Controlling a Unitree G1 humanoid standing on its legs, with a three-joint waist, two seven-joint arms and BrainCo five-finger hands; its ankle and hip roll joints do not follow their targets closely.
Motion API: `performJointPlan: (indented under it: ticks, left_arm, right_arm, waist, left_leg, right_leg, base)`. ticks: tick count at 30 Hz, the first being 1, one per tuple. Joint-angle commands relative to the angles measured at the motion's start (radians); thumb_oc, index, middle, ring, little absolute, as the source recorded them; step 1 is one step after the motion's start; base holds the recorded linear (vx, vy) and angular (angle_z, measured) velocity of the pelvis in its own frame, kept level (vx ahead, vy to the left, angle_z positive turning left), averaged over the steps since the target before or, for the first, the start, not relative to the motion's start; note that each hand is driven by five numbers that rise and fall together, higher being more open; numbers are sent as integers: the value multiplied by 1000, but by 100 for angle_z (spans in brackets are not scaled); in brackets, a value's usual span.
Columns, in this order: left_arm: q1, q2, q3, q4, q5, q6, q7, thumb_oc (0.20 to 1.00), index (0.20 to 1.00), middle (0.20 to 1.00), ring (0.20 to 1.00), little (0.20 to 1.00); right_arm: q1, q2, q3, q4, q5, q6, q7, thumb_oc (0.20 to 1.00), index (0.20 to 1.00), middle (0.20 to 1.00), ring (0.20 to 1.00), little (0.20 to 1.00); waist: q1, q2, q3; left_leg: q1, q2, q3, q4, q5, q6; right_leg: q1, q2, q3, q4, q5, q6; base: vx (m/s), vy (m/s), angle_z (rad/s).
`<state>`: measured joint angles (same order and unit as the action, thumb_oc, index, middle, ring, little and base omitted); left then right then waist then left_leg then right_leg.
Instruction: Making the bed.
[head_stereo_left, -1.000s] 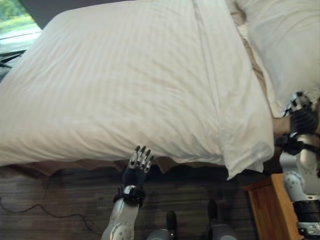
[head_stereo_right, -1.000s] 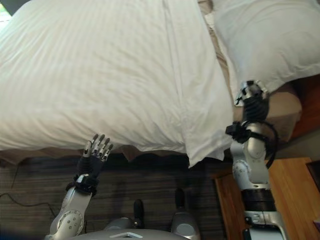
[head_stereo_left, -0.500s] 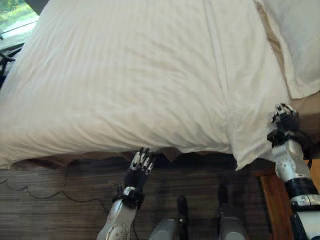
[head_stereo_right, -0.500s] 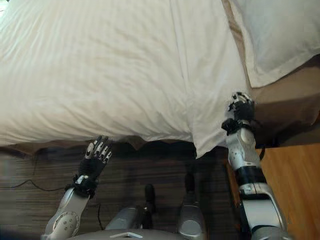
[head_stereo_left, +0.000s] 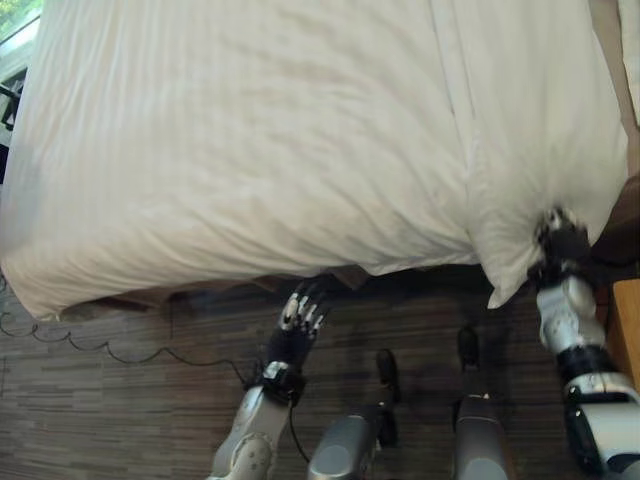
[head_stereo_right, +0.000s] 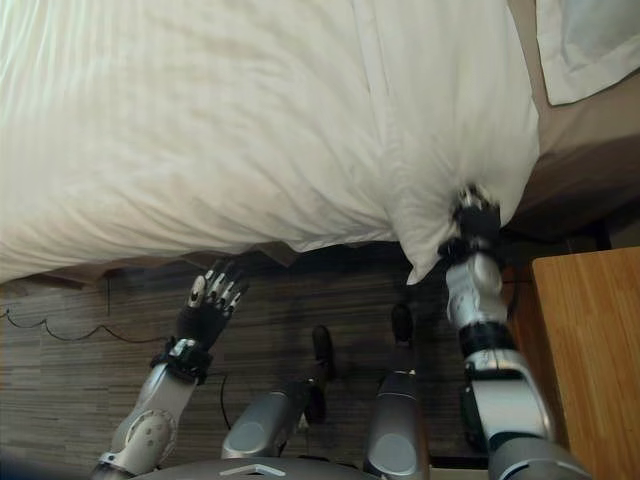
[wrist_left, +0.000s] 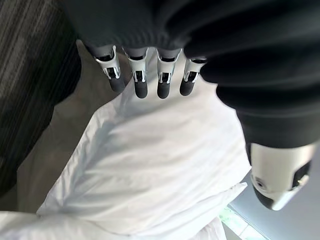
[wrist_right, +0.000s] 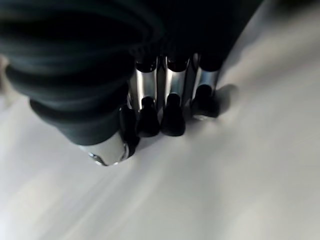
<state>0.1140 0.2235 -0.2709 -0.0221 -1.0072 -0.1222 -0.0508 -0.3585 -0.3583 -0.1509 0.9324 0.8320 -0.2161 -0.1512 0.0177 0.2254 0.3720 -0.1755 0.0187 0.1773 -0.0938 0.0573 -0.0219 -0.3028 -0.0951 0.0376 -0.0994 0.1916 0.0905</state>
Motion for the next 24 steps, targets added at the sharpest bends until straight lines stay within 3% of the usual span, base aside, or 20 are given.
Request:
performJointPlan:
  ticks: [1,6,9,10,13,16,17,18,21,24]
  left_arm:
    - [10,8,42,-35,20,-59,-12,1000,1000,1000,1000,1000]
    - [37,5,84,-43,24,-71,-4,1000,1000,1000,1000,1000]
    - [48,43,104,-26,80,-71,3,1000,1000,1000,1000,1000]
    - [34,74,134,-1,120,-71,25,1000,1000,1000,1000,1000]
    - [20,83,164,43,155,-70,41,1000,1000,1000,1000,1000]
    - [-19,29,188,109,194,-63,142,1000,1000,1000,1000,1000]
    - [-19,29,188,109,195,-63,142,1000,1000,1000,1000,1000]
    - [-32,11,162,136,225,-35,135,1000,1000,1000,1000,1000]
    - [-12,6,143,135,256,-14,119,1000,1000,1000,1000,1000]
    - [64,-32,102,135,271,20,90,1000,1000,1000,1000,1000]
  right_arm:
    - [143,35,16,27,3,13,10,200,200,200,200,200]
    - [290,55,-46,-40,-4,7,3,200,200,200,200,200]
    - [322,59,-61,-137,-47,-15,-47,200,200,200,200,200]
    - [316,61,-54,-254,-96,-31,-93,200,200,200,200,200]
    - [324,67,-29,-351,-138,-27,-102,200,200,200,200,200]
    - [369,80,26,-530,-185,-1,-76,225,225,225,225,225]
    - [372,81,26,-534,-186,1,-77,564,564,564,564,564]
    - [410,83,51,-564,-185,24,-45,1000,1000,1000,1000,1000]
    - [459,83,64,-618,-214,44,-14,1000,1000,1000,1000,1000]
    - [515,163,96,-669,-167,35,-5,1000,1000,1000,1000,1000]
  waist:
    - [-59,-36,2]
    - [-96,-74,-22]
    - [-108,-91,-60]
    - [-117,-104,-98]
    - [-125,-124,-135]
    - [-138,-171,-218]
    - [-138,-171,-216]
    - [-141,-187,-243]
    - [-141,-197,-267]
    - [-135,-208,-296]
  left_leg:
    - [2,7,-84,7,36,-50]
    - [42,11,-90,7,20,-51]
    - [74,14,-95,7,14,-53]
    - [104,18,-88,7,8,-53]
    - [135,24,-78,7,-1,-55]
    - [205,40,-53,7,-15,-56]
    - [209,40,-52,7,-15,-56]
    - [235,40,-50,7,-21,-50]
    - [255,43,-51,7,-26,-47]
    - [285,42,-52,13,-42,-37]
  right_leg:
    - [76,-34,-29,160,-226,25]
    - [111,-37,-34,174,-239,27]
    - [161,-41,-48,162,-239,30]
    - [200,-36,-47,145,-236,29]
    - [236,-29,-40,123,-232,28]
    - [299,-13,-32,101,-224,27]
    - [303,-13,-32,100,-225,27]
    - [325,-9,-32,105,-225,26]
    - [345,-7,-37,105,-227,27]
    - [383,-6,-44,95,-235,25]
  base:
    - [80,-5,-3]
    - [63,-13,-1]
    - [76,-36,9]
    - [73,-11,17]
    - [76,-26,8]
    - [63,-45,-8]
    - [13,-37,-14]
    - [6,-21,-13]
    - [1,-30,-9]
    - [4,-4,-1]
